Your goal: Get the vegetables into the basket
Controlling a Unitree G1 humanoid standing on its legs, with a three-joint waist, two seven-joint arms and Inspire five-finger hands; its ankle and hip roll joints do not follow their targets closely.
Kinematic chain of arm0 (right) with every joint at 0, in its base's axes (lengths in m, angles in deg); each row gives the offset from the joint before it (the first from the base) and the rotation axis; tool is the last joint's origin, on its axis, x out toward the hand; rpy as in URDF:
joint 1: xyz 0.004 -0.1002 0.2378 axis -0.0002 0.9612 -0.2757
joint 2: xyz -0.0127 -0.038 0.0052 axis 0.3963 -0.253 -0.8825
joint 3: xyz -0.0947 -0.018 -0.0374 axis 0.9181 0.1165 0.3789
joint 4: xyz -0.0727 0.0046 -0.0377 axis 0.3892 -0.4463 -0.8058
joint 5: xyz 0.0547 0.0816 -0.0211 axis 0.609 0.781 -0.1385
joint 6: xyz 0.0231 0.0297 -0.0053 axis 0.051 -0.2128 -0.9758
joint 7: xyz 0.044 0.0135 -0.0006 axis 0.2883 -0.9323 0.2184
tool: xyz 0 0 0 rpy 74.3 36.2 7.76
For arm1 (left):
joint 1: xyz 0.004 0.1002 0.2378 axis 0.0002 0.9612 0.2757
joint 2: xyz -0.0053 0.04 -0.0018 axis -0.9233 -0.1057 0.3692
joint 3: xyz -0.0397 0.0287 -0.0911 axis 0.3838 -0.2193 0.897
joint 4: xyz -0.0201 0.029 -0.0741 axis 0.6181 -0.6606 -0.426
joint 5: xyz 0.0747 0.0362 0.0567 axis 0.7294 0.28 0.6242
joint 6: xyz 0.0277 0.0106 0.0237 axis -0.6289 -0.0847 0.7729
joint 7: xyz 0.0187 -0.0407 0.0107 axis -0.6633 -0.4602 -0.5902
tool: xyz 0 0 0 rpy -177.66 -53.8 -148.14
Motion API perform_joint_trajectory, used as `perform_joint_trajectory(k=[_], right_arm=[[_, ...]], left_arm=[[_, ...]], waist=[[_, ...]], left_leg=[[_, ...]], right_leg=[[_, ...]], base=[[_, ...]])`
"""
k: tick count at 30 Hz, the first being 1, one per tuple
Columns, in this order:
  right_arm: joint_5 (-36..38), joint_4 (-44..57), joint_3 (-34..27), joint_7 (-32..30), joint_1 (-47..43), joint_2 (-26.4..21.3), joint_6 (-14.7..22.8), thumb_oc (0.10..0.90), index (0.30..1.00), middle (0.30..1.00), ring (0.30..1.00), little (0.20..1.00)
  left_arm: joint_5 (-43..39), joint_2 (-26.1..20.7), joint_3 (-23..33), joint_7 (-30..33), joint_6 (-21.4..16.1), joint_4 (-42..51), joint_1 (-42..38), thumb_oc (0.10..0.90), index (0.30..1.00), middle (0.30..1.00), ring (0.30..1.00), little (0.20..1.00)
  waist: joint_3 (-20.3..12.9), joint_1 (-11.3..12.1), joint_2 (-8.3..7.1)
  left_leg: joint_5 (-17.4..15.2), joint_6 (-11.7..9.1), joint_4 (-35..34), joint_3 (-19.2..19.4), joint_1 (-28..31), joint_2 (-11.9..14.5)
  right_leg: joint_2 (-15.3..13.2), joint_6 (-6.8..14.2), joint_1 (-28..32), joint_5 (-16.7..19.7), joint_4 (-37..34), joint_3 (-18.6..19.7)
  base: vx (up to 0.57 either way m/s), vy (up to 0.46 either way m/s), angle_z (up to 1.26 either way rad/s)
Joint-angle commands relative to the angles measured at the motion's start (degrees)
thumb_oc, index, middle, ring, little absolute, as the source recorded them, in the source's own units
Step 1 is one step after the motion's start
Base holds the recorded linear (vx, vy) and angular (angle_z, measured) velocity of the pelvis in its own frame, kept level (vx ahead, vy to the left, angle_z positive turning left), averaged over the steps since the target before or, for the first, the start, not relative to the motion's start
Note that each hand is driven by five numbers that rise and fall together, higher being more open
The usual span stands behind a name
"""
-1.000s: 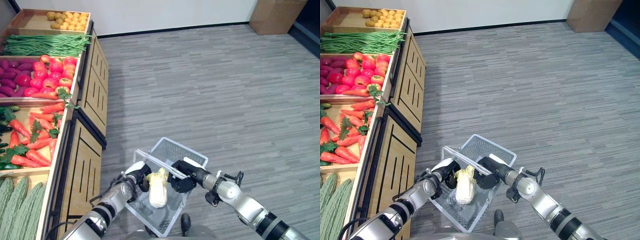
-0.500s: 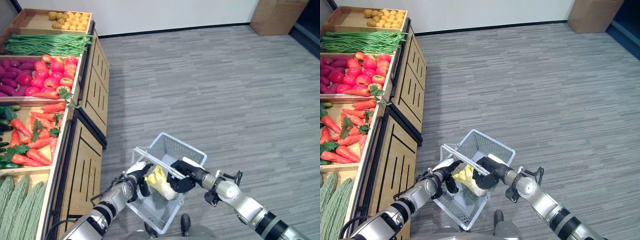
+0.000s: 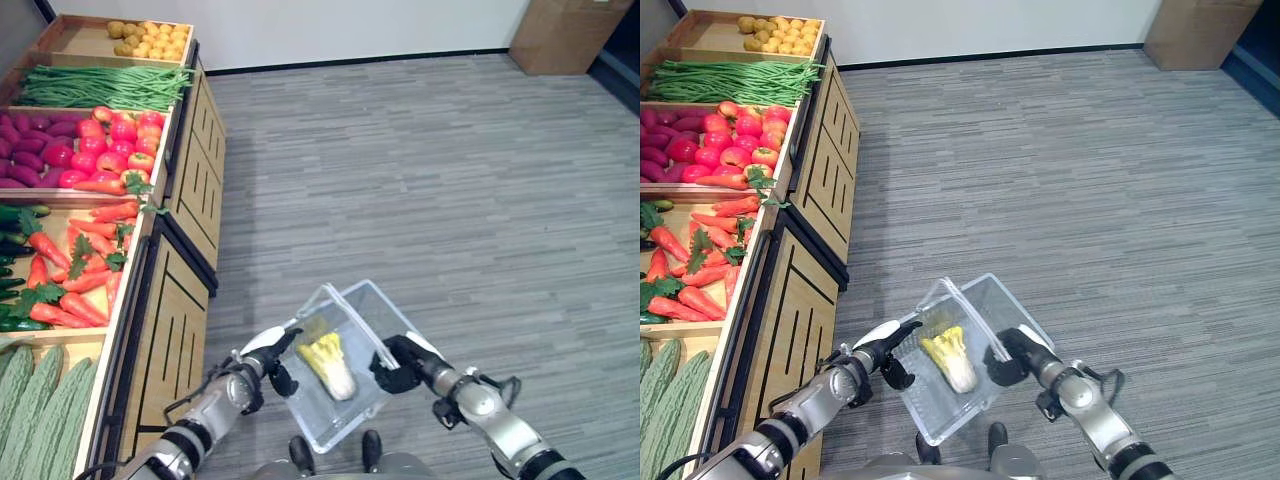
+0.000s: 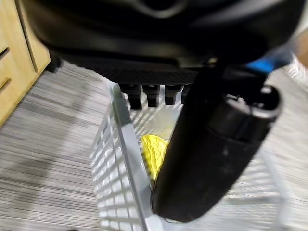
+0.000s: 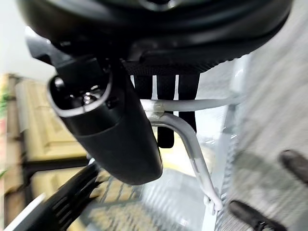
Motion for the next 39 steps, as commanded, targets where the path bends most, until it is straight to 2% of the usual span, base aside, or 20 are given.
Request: perform_joint_trajectory(k=[1,4,9,10,16,18,22,24,28,31,39], right_arm=[[-2.2,-0.7,-7.0,-5.0,-2.9,-0.3,5.6,0.400,0.300,0.300,0.300,0.300],[-3.3,-6.1,-10.3,-6.4,-2.0,-0.3,5.3,0.400,0.300,0.300,0.300,0.300],[-2.5,-12.8,-12.7,-8.3,-0.9,1.1,5.1,0.400,0.300,0.300,0.300,0.300],[-1.2,-17.3,-13.9,-9.1,-0.4,2.5,4.9,0.400,0.300,0.300,0.300,0.300],[-0.9,-23.9,-14.6,-10.8,0.2,4.1,5.2,0.400,0.300,0.300,0.300,0.300],[0.3,-33.3,-13.7,-11.6,-0.9,6.4,5.4,0.400,0.300,0.300,0.300,0.300],[0.7,-39.0,-12.8,-11.8,-2.1,7.7,5.4,0.400,0.300,0.300,0.300,0.300],[-0.6,-42.5,-11.7,-12.1,-2.6,8.8,5.0,0.400,0.300,0.300,0.300,0.300],[0.5,-45.1,-11.6,-11.3,-2.0,10.2,4.4,0.400,0.300,0.300,0.300,0.300],[2.2,-48.7,-12.8,-11.0,-2.1,11.2,4.2,0.400,0.300,0.300,0.300,0.300],[4.4,-52.8,-14.8,-10.8,-2.3,12.2,3.7,0.400,0.300,0.300,0.300,0.300]], left_arm=[[-3.3,-2.9,4.9,0.4,-1.8,-0.6,-2.4,0.900,1.000,1.000,1.000,1.000],[-4.8,-4.2,7.0,0.3,-1.4,0.9,-0.6,0.900,1.000,1.000,1.000,1.000],[-5.1,-3.3,8.2,1.3,-0.7,-1.6,-0.1,0.900,1.000,1.000,1.000,1.000],[-5.4,-1.6,9.3,2.5,-0.2,-6.3,0.3,0.900,1.000,1.000,1.000,1.000],[-5.1,1.8,11.2,5.7,0.7,-16.9,-0.1,0.900,1.000,1.000,1.000,1.000],[-8.1,5.8,15.0,9.3,1.6,-29.3,-0.4,0.900,1.000,1.000,1.000,1.000],[-6.6,6.9,15.4,10.3,2.0,-34.8,-0.8,0.900,1.000,1.000,1.000,1.000],[-7.3,7.8,18.5,11.9,3.6,-41.7,-0.2,0.900,1.000,1.000,1.000,1.000],[-6.8,8.3,19.3,11.2,3.6,-42.5,1.0,0.900,1.000,1.000,1.000,1.000],[-9.7,9.2,20.5,10.7,3.1,-43.1,1.9,0.900,1.000,1.000,1.000,1.000],[-11.6,10.3,20.6,10.2,3.0,-43.8,2.6,0.900,1.000,1.000,1.000,1.000]], waist=[[-3.1,1.2,-0.87],[-2.9,1.2,-0.92],[-2.6,0.9,-1.09],[-2.3,0.7,-1.11],[-2.1,0.5,-1.09],[-1.7,0.3,-1.33],[-1.5,0.5,-1.46],[-1.3,0.5,-1.47],[-1.3,0.7,-1.36],[-1.3,0.8,-1.27],[-1.9,0.9,-1.06]], left_leg=[[-5.8,-2.2,0.8,-2.1,2.5,-1.1],[-5.8,-2.2,1.1,-2.4,2.1,-1.1],[-5.8,-2.2,1.2,-2.5,1.8,-1.1],[-5.9,-2.2,1.2,-2.4,1.9,-1.1],[-5.7,-2.2,1.3,-2.0,1.5,-1.0],[-5.8,-2.2,1.5,-1.7,1.4,-0.9],[-5.7,-2.3,1.5,-1.4,1.2,-0.8],[-5.7,-2.4,1.4,-1.4,1.3,-0.9],[-5.8,-2.4,1.3,-1.4,1.5,-0.9],[-6.0,-2.3,1.6,-1.7,1.5,-1.0],[-6.2,-2.2,1.3,-1.8,2.1,-1.2]], right_leg=[[-4.1,5.6,-0.9,-2.9,2.1,-3.0],[-4.1,5.6,-1.1,-3.0,2.2,-3.1],[-4.0,5.5,-1.3,-3.0,2.3,-3.1],[-3.9,5.4,-1.4,-3.2,2.4,-3.0],[-3.7,5.2,-2.1,-2.8,2.4,-2.2],[-3.5,5.0,-2.5,-3.0,2.7,-1.7],[-3.2,4.8,-2.9,-3.1,2.8,-1.2],[-3.2,4.7,-3.0,-3.2,3.1,-1.3],[-3.2,4.6,-2.8,-3.4,3.2,-1.3],[-3.3,4.6,-2.6,-3.4,3.2,-1.4],[-3.3,4.7,-2.1,-3.5,3.0,-1.5]], base=[[0.01,0.007,0.06],[0.02,0.013,0.05],[0.00,0.001,0.01],[0.00,0.000,0.00],[0.00,-0.001,-0.03],[0.00,-0.008,-0.11],[0.00,-0.003,-0.14],[0.02,0.017,-0.13],[0.02,0.015,-0.03],[0.02,0.022,0.04],[0.00,0.003,0.00]])
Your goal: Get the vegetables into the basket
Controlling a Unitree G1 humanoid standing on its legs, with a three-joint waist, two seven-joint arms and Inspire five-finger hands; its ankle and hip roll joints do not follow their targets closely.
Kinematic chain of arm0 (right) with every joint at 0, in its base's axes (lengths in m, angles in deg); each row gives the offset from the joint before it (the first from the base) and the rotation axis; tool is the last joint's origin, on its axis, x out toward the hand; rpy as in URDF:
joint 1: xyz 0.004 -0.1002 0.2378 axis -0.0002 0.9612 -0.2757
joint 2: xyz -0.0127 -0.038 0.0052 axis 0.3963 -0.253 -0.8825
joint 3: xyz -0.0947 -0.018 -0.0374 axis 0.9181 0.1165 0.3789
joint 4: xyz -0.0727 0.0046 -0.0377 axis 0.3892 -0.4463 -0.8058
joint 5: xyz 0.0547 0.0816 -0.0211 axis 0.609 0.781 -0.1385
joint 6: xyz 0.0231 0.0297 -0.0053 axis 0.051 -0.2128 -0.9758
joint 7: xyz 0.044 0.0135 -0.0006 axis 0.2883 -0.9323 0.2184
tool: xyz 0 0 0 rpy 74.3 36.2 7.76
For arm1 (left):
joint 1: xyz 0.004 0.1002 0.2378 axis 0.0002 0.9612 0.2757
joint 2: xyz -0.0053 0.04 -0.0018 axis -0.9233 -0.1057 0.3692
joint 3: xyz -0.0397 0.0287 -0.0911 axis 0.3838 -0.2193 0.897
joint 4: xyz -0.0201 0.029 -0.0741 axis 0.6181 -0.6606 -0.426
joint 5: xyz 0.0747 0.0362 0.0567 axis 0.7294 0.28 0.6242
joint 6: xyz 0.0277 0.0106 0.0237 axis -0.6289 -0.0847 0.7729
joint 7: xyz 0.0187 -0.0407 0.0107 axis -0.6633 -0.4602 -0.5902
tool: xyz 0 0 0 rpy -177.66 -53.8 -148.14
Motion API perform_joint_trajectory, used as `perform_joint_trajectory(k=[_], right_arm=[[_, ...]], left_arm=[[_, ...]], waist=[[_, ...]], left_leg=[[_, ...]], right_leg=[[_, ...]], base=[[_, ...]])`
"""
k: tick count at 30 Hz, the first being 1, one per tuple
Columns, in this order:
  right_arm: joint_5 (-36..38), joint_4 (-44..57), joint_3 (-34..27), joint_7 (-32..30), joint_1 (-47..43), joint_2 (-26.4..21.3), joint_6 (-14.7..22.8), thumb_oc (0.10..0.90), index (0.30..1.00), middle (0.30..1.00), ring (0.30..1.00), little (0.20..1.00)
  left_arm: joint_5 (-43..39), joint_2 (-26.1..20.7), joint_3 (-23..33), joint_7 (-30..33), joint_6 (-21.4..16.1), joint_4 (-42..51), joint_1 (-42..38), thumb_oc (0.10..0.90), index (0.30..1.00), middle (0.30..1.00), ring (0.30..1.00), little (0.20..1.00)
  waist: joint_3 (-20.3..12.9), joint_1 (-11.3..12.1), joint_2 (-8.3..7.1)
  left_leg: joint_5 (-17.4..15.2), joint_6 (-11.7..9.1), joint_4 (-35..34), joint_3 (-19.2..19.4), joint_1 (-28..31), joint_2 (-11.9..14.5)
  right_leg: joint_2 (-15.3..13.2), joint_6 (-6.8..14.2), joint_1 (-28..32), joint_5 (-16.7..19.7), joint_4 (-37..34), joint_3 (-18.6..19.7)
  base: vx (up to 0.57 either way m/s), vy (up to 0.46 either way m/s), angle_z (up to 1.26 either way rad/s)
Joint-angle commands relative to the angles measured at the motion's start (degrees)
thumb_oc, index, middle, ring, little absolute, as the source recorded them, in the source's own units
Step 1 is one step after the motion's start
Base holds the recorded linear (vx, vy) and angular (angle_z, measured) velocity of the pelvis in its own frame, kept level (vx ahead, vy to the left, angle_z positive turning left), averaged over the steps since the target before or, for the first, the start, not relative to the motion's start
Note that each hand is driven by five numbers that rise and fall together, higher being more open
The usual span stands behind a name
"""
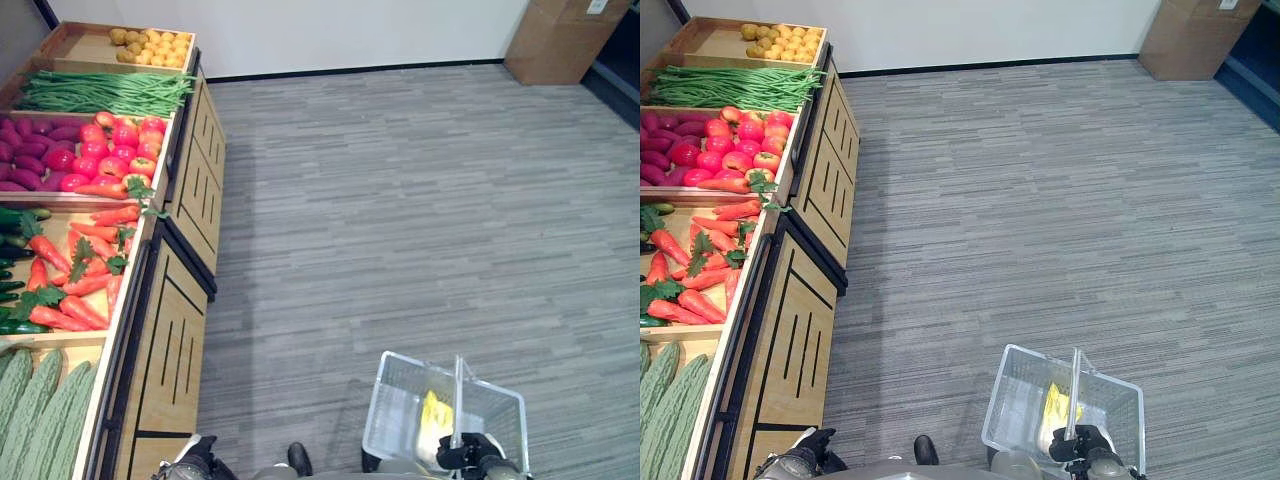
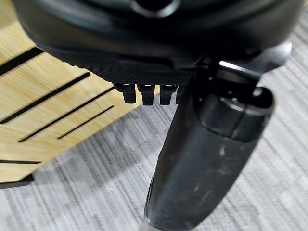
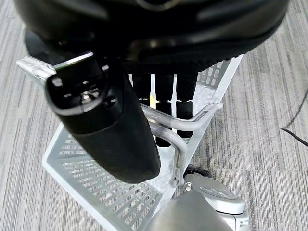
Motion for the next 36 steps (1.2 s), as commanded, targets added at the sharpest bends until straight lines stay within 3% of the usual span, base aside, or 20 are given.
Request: perform_joint_trajectory(k=[1,18,21,23,27,29,33,36], right_arm=[[1.6,-4.4,0.4,0.4,0.5,-1.4,-0.8,0.400,0.300,0.300,0.300,0.300],[1.2,-5.0,0.2,0.8,0.3,-1.4,-1.5,0.400,0.300,0.300,0.300,0.300],[1.6,-4.9,0.0,0.7,-0.1,-1.5,-1.5,0.400,0.300,0.300,0.300,0.300],[1.7,-4.5,0.2,0.7,-0.7,-1.3,-1.6,0.400,0.300,0.300,0.300,0.300],[2.3,-3.7,0.0,0.3,-0.8,-1.1,-1.5,0.400,0.300,0.300,0.300,0.300],[2.6,-3.6,-0.2,0.3,-0.7,-1.1,-1.4,0.400,0.300,0.300,0.300,0.300],[2.8,-3.5,0.1,0.0,-1.4,-0.8,-1.0,0.400,0.300,0.300,0.300,0.300],[2.4,-3.5,0.5,0.0,-1.7,-0.6,-1.1,0.400,0.300,0.300,0.300,0.300]], left_arm=[[-1.7,0.5,0.6,0.6,-0.3,-2.3,-2.9,0.900,1.000,1.000,1.000,1.000],[-2.0,0.4,0.7,-0.2,-0.2,-2.9,-2.6,0.900,1.000,1.000,1.000,1.000],[-1.8,0.1,0.3,-0.2,-0.2,-2.6,-3.0,0.900,1.000,1.000,1.000,1.000],[-2.3,-0.1,0.5,0.0,-0.1,-2.1,-3.2,0.900,1.000,1.000,1.000,1.000],[-2.5,-0.4,1.0,0.4,0.2,-2.1,-3.0,0.900,1.000,1.000,1.000,1.000],[-2.7,-0.6,1.1,0.3,0.2,-1.9,-3.0,0.900,1.000,1.000,1.000,1.000],[-2.9,-0.8,1.8,0.9,-0.3,-2.4,-3.8,0.900,1.000,1.000,1.000,1.000],[-3.0,-0.7,2.0,1.2,-0.4,-2.6,-4.1,0.900,1.000,1.000,1.000,1.000]], waist=[[0.5,0.2,0.02],[1.2,0.2,-0.27],[2.2,-0.2,-0.07],[4.3,-0.5,0.03],[6.1,0.0,0.15],[6.1,0.0,0.19],[4.9,0.3,-0.09],[4.5,0.8,-0.44]], left_leg=[[-5.6,-1.5,1.3,-3.2,3.1,-1.2],[-6.9,-0.3,1.9,-3.0,2.9,-2.0],[-7.4,0.6,1.6,-3.2,2.8,-2.6],[-9.1,1.9,2.0,-2.9,3.7,-3.7],[-10.5,2.7,2.3,0.5,5.7,-4.2],[-10.7,2.6,2.4,1.0,5.8,-4.2],[-9.3,0.6,1.2,2.4,4.7,-3.0],[-9.3,0.0,1.1,2.9,4.7,-2.8]], right_leg=[[-3.4,4.6,0.0,-3.5,2.7,-3.1],[-4.1,5.7,-1.5,-3.4,5.6,-2.4],[-4.5,6.3,-3.9,-3.9,10.7,-1.8],[-5.7,7.8,-9.1,-3.0,21.6,-1.9],[-9.3,8.2,-13.1,-0.7,29.3,-8.8],[-9.6,8.3,-13.3,-0.8,28.5,-9.9],[-5.7,7.9,-12.1,0.4,8.8,-8.9],[-5.7,8.5,-13.0,3.3,4.3,-9.6]], base=[[0.00,0.000,0.00],[0.00,0.042,-0.01],[0.00,0.173,-0.05],[0.04,0.314,-0.28],[0.07,0.167,-0.49],[0.09,0.026,-0.36],[0.14,-0.088,-0.10],[0.13,-0.076,-0.10]])
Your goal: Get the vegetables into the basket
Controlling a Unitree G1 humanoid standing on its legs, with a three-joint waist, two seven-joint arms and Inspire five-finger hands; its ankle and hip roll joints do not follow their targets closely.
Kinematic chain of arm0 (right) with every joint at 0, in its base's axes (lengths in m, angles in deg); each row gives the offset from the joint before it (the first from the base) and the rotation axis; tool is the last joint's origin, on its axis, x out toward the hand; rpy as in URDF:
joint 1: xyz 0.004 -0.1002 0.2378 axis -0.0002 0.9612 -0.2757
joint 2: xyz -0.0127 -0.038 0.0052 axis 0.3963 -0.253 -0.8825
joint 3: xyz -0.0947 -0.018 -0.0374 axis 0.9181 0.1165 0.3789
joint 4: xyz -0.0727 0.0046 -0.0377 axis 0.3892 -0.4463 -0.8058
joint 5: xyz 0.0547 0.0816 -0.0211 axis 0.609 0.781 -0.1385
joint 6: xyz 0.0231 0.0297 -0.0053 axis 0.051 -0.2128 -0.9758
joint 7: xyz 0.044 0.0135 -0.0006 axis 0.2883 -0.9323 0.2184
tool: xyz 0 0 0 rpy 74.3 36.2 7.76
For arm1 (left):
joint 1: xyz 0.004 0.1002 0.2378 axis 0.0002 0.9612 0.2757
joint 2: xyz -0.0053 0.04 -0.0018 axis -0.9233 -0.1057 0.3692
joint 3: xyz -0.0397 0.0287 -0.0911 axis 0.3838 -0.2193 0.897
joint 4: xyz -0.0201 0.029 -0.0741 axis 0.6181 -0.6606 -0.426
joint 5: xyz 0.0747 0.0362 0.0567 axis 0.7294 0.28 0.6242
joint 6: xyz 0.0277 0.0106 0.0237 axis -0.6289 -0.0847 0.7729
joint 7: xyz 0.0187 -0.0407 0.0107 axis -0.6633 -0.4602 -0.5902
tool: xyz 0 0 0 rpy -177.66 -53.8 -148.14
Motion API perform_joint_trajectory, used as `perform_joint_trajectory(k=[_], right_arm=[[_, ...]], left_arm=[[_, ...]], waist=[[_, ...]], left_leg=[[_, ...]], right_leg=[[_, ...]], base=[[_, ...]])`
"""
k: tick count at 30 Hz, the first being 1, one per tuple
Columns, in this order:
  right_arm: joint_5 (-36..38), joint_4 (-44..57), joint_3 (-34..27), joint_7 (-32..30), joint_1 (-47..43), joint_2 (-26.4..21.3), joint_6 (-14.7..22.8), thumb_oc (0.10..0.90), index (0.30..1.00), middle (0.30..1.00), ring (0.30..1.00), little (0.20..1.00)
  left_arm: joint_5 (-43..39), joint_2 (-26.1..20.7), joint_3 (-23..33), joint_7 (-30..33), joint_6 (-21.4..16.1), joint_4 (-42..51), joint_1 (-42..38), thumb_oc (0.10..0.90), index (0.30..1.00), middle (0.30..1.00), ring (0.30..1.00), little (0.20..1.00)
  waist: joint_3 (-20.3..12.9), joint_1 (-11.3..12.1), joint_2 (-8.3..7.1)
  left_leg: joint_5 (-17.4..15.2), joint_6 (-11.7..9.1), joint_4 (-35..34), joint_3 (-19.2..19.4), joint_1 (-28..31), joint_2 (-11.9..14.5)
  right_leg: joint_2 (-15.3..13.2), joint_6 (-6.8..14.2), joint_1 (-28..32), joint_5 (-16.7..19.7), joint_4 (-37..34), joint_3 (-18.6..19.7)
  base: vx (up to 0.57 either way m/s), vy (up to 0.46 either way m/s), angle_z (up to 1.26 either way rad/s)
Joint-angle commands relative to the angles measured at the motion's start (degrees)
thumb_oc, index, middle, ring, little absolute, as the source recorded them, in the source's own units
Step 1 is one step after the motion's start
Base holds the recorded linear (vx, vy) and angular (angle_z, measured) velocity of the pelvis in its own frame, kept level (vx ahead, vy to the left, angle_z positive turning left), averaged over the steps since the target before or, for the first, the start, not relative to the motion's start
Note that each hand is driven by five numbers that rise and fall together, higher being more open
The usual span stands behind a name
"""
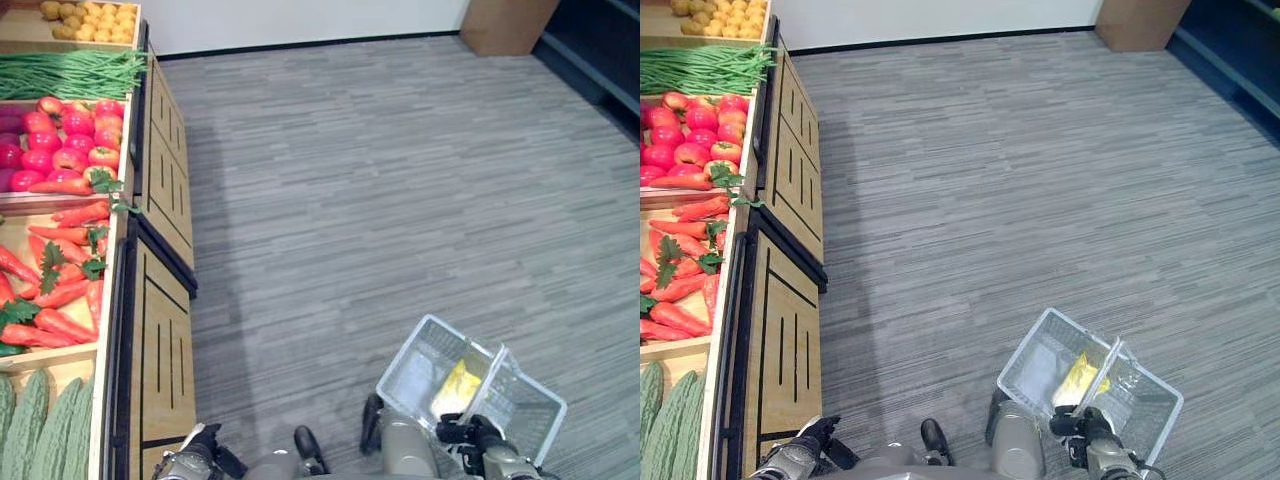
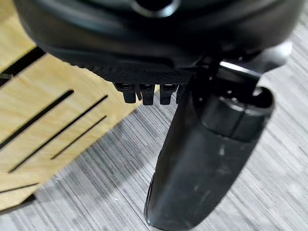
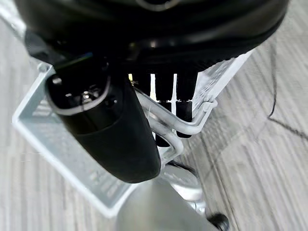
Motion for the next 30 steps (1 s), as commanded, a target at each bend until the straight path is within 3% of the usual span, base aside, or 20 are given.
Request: perform_joint_trajectory(k=[1,3,8,11,13,14,17,18,21,22,24,27,29,30], right_arm=[[-1.0,-3.0,4.5,-0.3,2.5,-1.9,-0.5,0.400,0.300,0.300,0.300,0.300],[-1.5,-3.0,5.3,0.1,3.0,-1.7,-0.5,0.400,0.300,0.300,0.300,0.300],[-2.5,-3.2,6.5,0.2,2.9,-2.5,-0.4,0.400,0.300,0.300,0.300,0.300],[-2.8,-3.2,6.8,0.2,2.4,-3.7,-0.4,0.400,0.300,0.300,0.300,0.300],[-3.9,-3.1,7.9,0.6,2.3,-4.4,-0.5,0.400,0.300,0.300,0.300,0.300],[-3.9,-3.1,7.9,0.6,2.3,-4.4,-0.5,0.400,0.300,0.300,0.300,0.300],[-4.2,-2.6,8.0,0.8,2.6,-5.5,-0.9,0.400,0.300,0.300,0.300,0.300],[-4.2,-2.6,8.0,0.8,2.6,-5.5,-0.9,0.400,0.300,0.300,0.300,0.300],[-4.1,-3.3,7.5,0.8,2.7,-5.7,-1.1,0.400,0.300,0.300,0.300,0.300],[-4.3,-3.5,7.1,0.4,3.1,-5.9,-1.1,0.400,0.300,0.300,0.300,0.300],[-4.7,-3.8,6.9,0.1,3.4,-5.9,-0.7,0.400,0.300,0.300,0.300,0.300],[-5.2,-4.1,7.2,0.2,3.4,-5.8,-0.8,0.400,0.300,0.300,0.300,0.300],[-5.5,-4.4,7.4,0.5,3.3,-5.3,-1.0,0.400,0.300,0.300,0.300,0.300],[-5.9,-4.9,7.1,0.5,3.0,-4.6,-1.1,0.400,0.300,0.300,0.300,0.300]], left_arm=[[-1.3,0.0,2.0,1.3,-1.0,-1.4,-2.2,0.900,1.000,1.000,1.000,1.000],[-1.8,0.3,2.3,1.5,-1.0,-1.7,-1.7,0.900,1.000,1.000,1.000,1.000],[-3.1,1.4,2.7,1.5,-0.9,-2.8,-1.4,0.900,1.000,1.000,1.000,1.000],[-3.8,1.9,2.7,1.5,-0.7,-3.0,-1.9,0.900,1.000,1.000,1.000,1.000],[-4.9,2.2,3.5,1.6,-0.6,-3.2,-1.7,0.900,1.000,1.000,1.000,1.000],[-4.9,2.2,3.5,1.6,-0.6,-3.2,-1.7,0.900,1.000,1.000,1.000,1.000],[-5.3,2.3,3.6,1.8,-0.2,-3.0,-1.8,0.900,1.000,1.000,1.000,1.000],[-5.3,2.3,3.6,1.8,-0.2,-3.0,-1.8,0.900,1.000,1.000,1.000,1.000],[-5.5,2.5,3.6,1.8,-0.2,-3.1,-1.8,0.900,1.000,1.000,1.000,1.000],[-4.9,2.8,3.4,1.8,-0.3,-3.3,-1.5,0.900,1.000,1.000,1.000,1.000],[-4.3,3.1,3.1,1.8,-0.6,-3.3,-1.4,0.900,1.000,1.000,1.000,1.000],[-3.8,3.0,2.8,1.7,-0.5,-3.4,-1.4,0.900,1.000,1.000,1.000,1.000],[-3.7,2.8,3.0,1.4,-0.7,-3.4,-1.1,0.900,1.000,1.000,1.000,1.000],[-3.5,2.6,2.8,1.3,-0.8,-3.2,-0.8,0.900,1.000,1.000,1.000,1.000]], waist=[[-1.2,1.0,0.67],[-1.5,1.0,0.16],[-2.2,0.7,0.92],[-2.4,0.7,1.17],[-2.1,1.4,0.70],[-2.1,1.3,0.72],[0.0,2.4,-0.97],[0.0,2.4,-0.96],[-0.1,2.0,-1.54],[-1.1,1.7,-1.71],[-1.5,2.2,-1.38],[-1.6,2.8,-1.36],[-2.0,3.1,-1.30],[-2.3,3.3,-1.63]], left_leg=[[-5.0,-3.3,1.2,-4.3,3.7,1.6],[-6.2,-4.3,2.2,-5.4,5.9,2.5],[-5.7,-6.1,4.7,-7.5,6.4,5.2],[-3.5,-8.1,8.8,-8.8,4.5,7.1],[2.8,-11.0,17.6,-10.5,1.0,9.9],[2.7,-11.1,17.8,-10.6,0.8,10.0],[6.3,-12.1,29.5,-12.1,-5.4,12.1],[6.3,-12.1,29.6,-12.1,-5.4,12.1],[1.9,-10.3,21.9,-11.3,-7.7,10.0],[0.9,-9.9,11.4,-10.0,-10.0,8.6],[5.9,-10.5,3.8,-10.8,-11.9,8.5],[7.9,-10.7,1.2,-12.1,-12.3,8.3],[6.0,-9.8,2.3,-11.6,-10.7,7.6],[4.3,-8.5,3.3,-11.2,-10.4,6.6]], right_leg=[[-0.4,2.7,1.3,4.8,-3.7,0.6],[0.1,1.9,2.1,3.2,-1.4,0.2],[1.4,-0.4,2.8,-0.7,2.5,-2.0],[1.9,-2.0,3.7,-3.0,3.5,-3.6],[3.6,-4.4,7.2,-4.8,0.7,-4.7],[3.7,-4.5,7.3,-4.7,0.6,-4.8],[4.5,-7.2,11.3,-6.8,-2.0,-6.0],[4.5,-7.2,11.3,-6.8,-2.0,-6.0],[2.7,-5.6,12.3,-6.3,-3.6,-7.2],[1.6,-4.2,13.0,-5.1,-5.7,-8.4],[1.5,-4.1,14.0,-4.5,-7.4,-8.8],[1.2,-4.2,15.3,-4.8,-7.6,-8.7],[0.8,-3.5,15.9,-5.7,-6.6,-7.4],[-1.0,-2.9,16.1,-5.8,-5.0,-6.6]], base=[[0.43,-0.224,-0.02],[0.47,-0.266,0.06],[0.28,-0.216,0.24],[0.32,-0.305,0.38],[0.27,-0.306,0.25],[0.14,-0.221,0.18],[0.17,-0.220,0.11],[0.14,-0.099,0.05],[0.09,0.071,0.22],[0.11,0.193,0.49],[0.10,0.180,0.33],[0.15,0.212,0.15],[0.24,0.422,-0.23],[0.19,0.431,-0.46]])
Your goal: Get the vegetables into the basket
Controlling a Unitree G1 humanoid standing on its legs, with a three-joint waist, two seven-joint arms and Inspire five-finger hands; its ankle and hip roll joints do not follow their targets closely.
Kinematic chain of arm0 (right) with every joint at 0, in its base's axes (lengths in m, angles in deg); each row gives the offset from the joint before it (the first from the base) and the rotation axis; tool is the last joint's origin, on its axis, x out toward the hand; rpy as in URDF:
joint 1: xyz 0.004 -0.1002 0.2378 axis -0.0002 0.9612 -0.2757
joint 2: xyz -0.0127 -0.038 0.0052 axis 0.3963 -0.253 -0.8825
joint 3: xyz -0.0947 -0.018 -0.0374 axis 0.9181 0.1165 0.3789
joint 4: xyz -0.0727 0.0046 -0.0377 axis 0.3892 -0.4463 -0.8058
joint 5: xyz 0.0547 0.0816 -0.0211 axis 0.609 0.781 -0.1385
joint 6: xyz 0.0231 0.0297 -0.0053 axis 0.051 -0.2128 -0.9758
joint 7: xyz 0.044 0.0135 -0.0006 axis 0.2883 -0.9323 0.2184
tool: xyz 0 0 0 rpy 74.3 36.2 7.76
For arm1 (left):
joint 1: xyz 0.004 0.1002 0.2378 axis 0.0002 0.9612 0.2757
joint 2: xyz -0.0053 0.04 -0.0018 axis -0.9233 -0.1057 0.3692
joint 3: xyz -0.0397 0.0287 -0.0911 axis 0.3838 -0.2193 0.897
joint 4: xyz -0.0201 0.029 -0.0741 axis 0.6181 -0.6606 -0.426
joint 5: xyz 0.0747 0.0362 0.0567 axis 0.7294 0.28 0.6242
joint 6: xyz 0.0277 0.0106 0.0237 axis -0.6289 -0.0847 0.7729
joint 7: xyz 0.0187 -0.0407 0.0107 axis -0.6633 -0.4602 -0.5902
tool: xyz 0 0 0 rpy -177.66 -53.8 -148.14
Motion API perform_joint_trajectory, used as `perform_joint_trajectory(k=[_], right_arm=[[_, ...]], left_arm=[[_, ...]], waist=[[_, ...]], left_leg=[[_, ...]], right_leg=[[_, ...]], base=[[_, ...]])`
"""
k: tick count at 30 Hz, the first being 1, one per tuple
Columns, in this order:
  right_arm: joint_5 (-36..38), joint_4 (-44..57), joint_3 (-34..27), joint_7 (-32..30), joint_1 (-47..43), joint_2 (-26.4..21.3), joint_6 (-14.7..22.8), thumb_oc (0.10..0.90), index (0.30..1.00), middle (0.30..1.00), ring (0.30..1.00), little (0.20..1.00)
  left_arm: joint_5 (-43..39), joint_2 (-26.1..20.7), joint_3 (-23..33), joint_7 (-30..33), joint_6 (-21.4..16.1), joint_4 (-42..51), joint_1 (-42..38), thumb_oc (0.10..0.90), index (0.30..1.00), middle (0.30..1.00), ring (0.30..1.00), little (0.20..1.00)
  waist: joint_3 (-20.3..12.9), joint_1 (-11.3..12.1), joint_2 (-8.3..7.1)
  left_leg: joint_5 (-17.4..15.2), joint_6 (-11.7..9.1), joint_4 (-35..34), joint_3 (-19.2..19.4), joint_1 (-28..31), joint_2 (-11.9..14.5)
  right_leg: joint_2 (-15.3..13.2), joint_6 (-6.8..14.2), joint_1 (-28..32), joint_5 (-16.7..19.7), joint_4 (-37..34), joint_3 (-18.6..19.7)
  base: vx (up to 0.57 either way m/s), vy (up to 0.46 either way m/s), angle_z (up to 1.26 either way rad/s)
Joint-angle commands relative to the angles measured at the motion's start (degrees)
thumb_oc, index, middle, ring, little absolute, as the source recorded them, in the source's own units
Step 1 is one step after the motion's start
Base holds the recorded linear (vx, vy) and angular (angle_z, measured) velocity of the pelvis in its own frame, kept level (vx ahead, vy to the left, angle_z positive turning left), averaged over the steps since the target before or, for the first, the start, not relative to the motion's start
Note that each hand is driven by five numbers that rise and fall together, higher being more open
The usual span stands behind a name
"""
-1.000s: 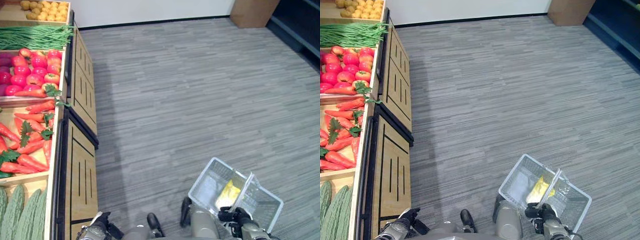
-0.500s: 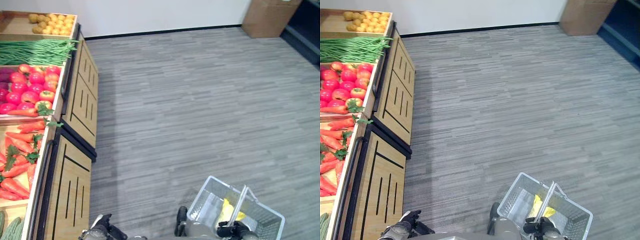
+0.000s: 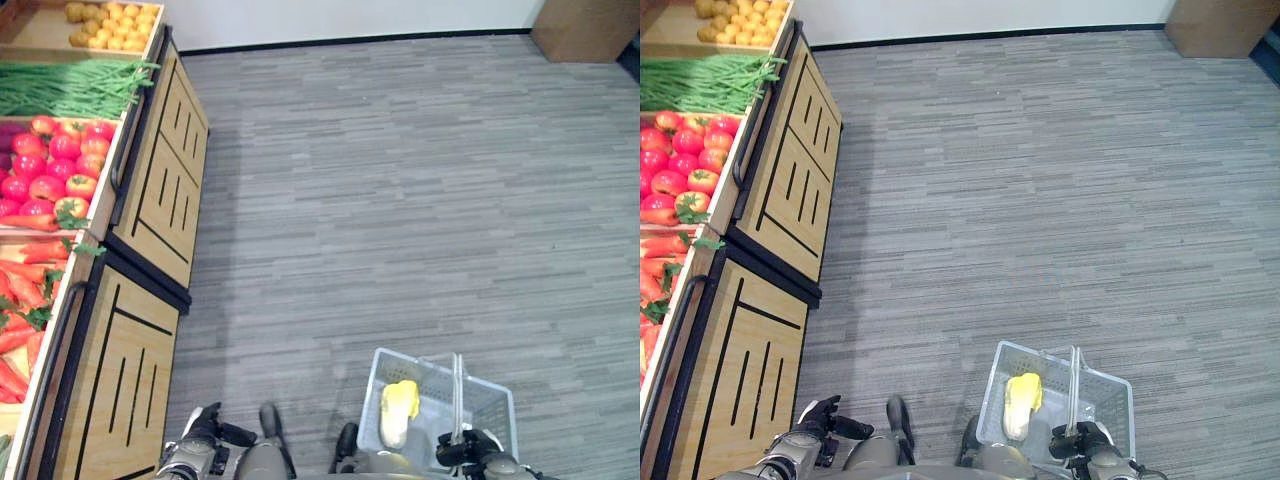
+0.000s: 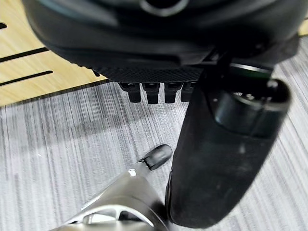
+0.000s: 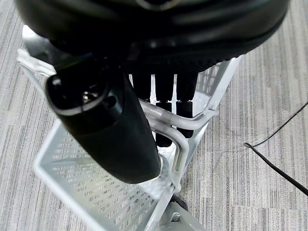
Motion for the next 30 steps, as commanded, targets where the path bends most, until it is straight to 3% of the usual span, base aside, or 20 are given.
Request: perform_joint_trajectory(k=[1,5,9,10,12,15,17,19,23,25,30], right_arm=[[-2.7,-1.0,-1.2,-0.5,2.7,-1.7,-0.6,0.400,0.300,0.300,0.300,0.300],[-2.7,-0.8,-0.9,-0.5,2.2,-0.9,-0.8,0.400,0.300,0.300,0.300,0.300],[-2.7,0.1,-0.2,-0.4,1.3,-0.4,-0.8,0.400,0.300,0.300,0.300,0.300],[-2.5,0.8,0.1,-0.4,0.9,-0.2,-0.8,0.400,0.300,0.300,0.300,0.300],[-2.0,1.4,0.3,-0.5,0.7,0.0,-0.7,0.400,0.300,0.300,0.300,0.300],[-1.8,1.5,0.4,-0.5,0.6,0.0,-0.5,0.400,0.300,0.300,0.300,0.300],[-2.0,1.6,0.6,-0.8,0.1,0.1,-0.5,0.400,0.300,0.300,0.300,0.300],[-2.0,1.5,0.5,-0.9,0.2,0.3,-0.4,0.400,0.300,0.300,0.300,0.300],[-1.7,1.2,0.3,-0.8,1.0,0.7,-0.2,0.400,0.300,0.300,0.300,0.300],[-1.3,1.1,0.3,-0.6,1.8,1.1,0.0,0.400,0.300,0.300,0.300,0.300],[-2.0,0.4,1.0,-0.2,2.0,0.7,0.0,0.400,0.300,0.300,0.300,0.300]], left_arm=[[2.7,-0.5,-3.3,0.3,0.9,-2.1,2.4,0.900,1.000,1.000,1.000,1.000],[3.1,-1.7,-2.8,0.6,1.0,-1.7,2.2,0.900,1.000,1.000,1.000,1.000],[2.7,-2.5,-2.4,0.7,1.0,-1.5,1.8,0.900,1.000,1.000,1.000,1.000],[2.1,-2.8,-1.9,0.8,1.1,-0.9,1.8,0.900,1.000,1.000,1.000,1.000],[1.8,-2.9,-1.7,0.7,1.1,-0.9,2.0,0.900,1.000,1.000,1.000,1.000],[1.8,-3.0,-1.5,0.9,0.9,-1.0,2.2,0.900,1.000,1.000,1.000,1.000],[2.1,-3.0,-1.4,1.2,0.9,-1.6,2.3,0.900,1.000,1.000,1.000,1.000],[2.4,-3.0,-1.3,1.3,1.0,-1.8,2.3,0.900,1.000,1.000,1.000,1.000],[2.8,-2.8,-1.2,1.4,0.6,-1.9,2.6,0.900,1.000,1.000,1.000,1.000],[2.9,-2.7,-1.3,1.4,0.5,-2.2,2.7,0.900,1.000,1.000,1.000,1.000],[1.9,-2.1,-1.1,1.4,0.6,-3.4,2.6,0.900,1.000,1.000,1.000,1.000]], waist=[[0.0,2.2,0.75],[-0.4,3.1,0.23],[-0.1,3.5,-0.07],[0.2,4.2,-0.07],[0.4,4.4,0.00],[0.5,4.6,0.48],[1.3,5.0,0.96],[1.4,4.8,0.96],[1.7,3.5,0.35],[1.7,2.8,-0.04],[0.0,2.9,0.26]], left_leg=[[-3.8,2.0,2.9,0.7,2.6,-4.0],[-6.2,4.6,3.0,1.2,3.6,-6.2],[-7.7,6.0,2.7,1.6,4.8,-7.5],[-9.2,7.0,2.7,2.1,6.3,-8.1],[-9.7,7.4,2.6,2.7,7.3,-8.4],[-9.5,7.3,2.1,3.0,7.9,-8.2],[-9.1,7.2,1.4,3.9,8.8,-7.7],[-8.9,7.0,0.8,4.1,9.4,-7.6],[-9.1,6.7,0.3,2.7,11.5,-8.0],[-9.3,6.2,-0.1,1.2,12.8,-8.2],[-8.7,4.7,-0.8,-0.6,13.8,-6.9]], right_leg=[[-9.1,8.1,-1.3,-2.5,5.4,5.4],[-11.2,9.4,-2.6,-1.7,8.8,7.5],[-12.4,10.2,-3.3,0.0,11.3,7.3],[-13.2,10.4,-4.9,0.9,16.0,6.6],[-12.8,10.8,-5.9,3.2,15.5,6.5],[-11.6,11.1,-7.5,5.1,13.1,8.0],[-11.3,12.5,-11.4,8.1,7.6,8.7],[-10.7,12.7,-11.7,8.2,5.3,9.0],[-8.0,13.2,-13.1,8.9,3.4,13.7],[-5.9,12.7,-13.3,8.0,4.4,15.8],[-4.3,10.1,-12.3,5.8,5.2,15.6]], base=[[0.25,0.588,-0.46],[0.13,0.378,-0.26],[0.10,0.270,0.05],[0.14,0.267,0.05],[0.13,0.213,-0.19],[0.05,0.061,-0.11],[0.04,0.039,-0.03],[0.08,-0.006,-0.19],[0.16,-0.060,0.04],[0.27,-0.212,0.28],[0.22,-0.238,0.56]])
